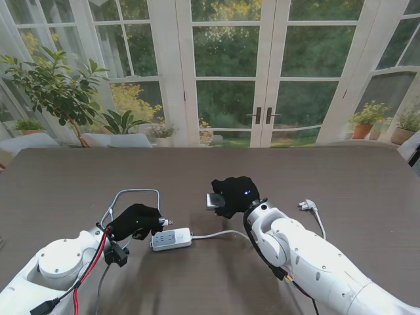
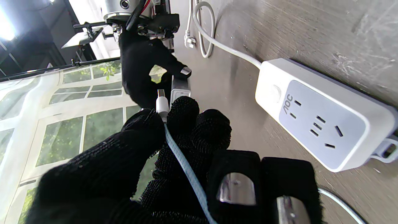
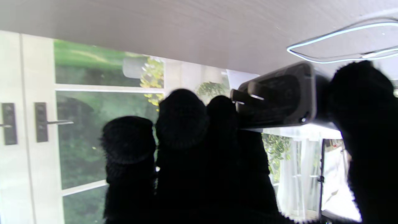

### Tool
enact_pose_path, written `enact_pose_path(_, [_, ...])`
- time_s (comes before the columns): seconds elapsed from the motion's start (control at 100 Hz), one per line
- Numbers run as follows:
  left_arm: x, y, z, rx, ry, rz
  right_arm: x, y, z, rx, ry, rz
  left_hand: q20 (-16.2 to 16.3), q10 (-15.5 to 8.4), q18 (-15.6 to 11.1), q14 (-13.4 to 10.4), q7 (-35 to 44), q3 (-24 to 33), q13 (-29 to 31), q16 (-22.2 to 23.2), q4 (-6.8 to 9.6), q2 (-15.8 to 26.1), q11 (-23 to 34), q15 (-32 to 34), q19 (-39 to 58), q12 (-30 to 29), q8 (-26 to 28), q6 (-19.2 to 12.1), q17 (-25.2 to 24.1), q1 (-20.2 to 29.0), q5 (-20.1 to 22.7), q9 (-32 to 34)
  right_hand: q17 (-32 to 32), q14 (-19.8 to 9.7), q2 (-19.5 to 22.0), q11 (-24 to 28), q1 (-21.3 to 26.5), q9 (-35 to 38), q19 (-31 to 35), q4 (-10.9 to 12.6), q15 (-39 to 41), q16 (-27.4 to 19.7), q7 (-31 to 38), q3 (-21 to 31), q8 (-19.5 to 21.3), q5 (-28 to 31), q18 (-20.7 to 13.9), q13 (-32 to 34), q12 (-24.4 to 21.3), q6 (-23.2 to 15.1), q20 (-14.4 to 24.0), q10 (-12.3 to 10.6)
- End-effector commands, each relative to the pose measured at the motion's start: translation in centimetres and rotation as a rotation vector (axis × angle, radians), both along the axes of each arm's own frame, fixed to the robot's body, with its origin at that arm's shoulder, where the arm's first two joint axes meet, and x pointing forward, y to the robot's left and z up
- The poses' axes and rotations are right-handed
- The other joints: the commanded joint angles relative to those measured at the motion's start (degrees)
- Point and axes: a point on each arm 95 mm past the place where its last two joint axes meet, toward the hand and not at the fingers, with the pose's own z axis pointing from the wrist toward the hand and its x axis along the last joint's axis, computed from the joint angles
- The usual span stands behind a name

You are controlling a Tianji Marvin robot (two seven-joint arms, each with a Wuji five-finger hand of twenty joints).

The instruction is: Set up the charging station

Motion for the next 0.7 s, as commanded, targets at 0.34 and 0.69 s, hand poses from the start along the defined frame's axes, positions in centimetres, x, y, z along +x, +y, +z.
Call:
enact_pose_path(0.34, [0.6, -1.1, 0.1, 0.001, 0.030, -0.061, -1.8, 3.0, 1.3, 0.023, -0.036, 0.108, 1.1, 1.1, -12.1, -5.0, -0.4, -1.5, 0.6, -0.2, 3.24, 2.9, 0.4, 5.8, 16.4, -0.3, 0.7, 0.0, 3.8, 1.9, 1.5, 3.6, 0.9, -0.5, 7.9, 3.7, 11.4, 0.9, 2.4, 6.8, 1.9, 1.2, 17.1, 10.0, 4.8, 3.9, -0.7, 3.4, 1.5, -9.8, -0.5, -0.5])
enact_pose_path(0.69, [1.2, -1.7, 0.2, -0.009, 0.030, -0.076, -3.0, 4.4, 1.2, 0.031, -0.034, 0.156, 1.0, 1.1, -12.2, -5.0, -0.6, -2.3, 0.6, -0.2, 3.55, 3.3, 0.4, 5.8, 16.4, -0.3, 0.7, 0.0, 3.8, 2.2, 1.5, 3.5, 0.8, -1.1, 8.2, 3.7, 11.3, 0.9, 2.3, 6.9, 2.3, 1.3, 17.0, 9.6, 4.9, 3.8, -1.0, 3.5, 1.6, -9.8, -0.4, -0.5])
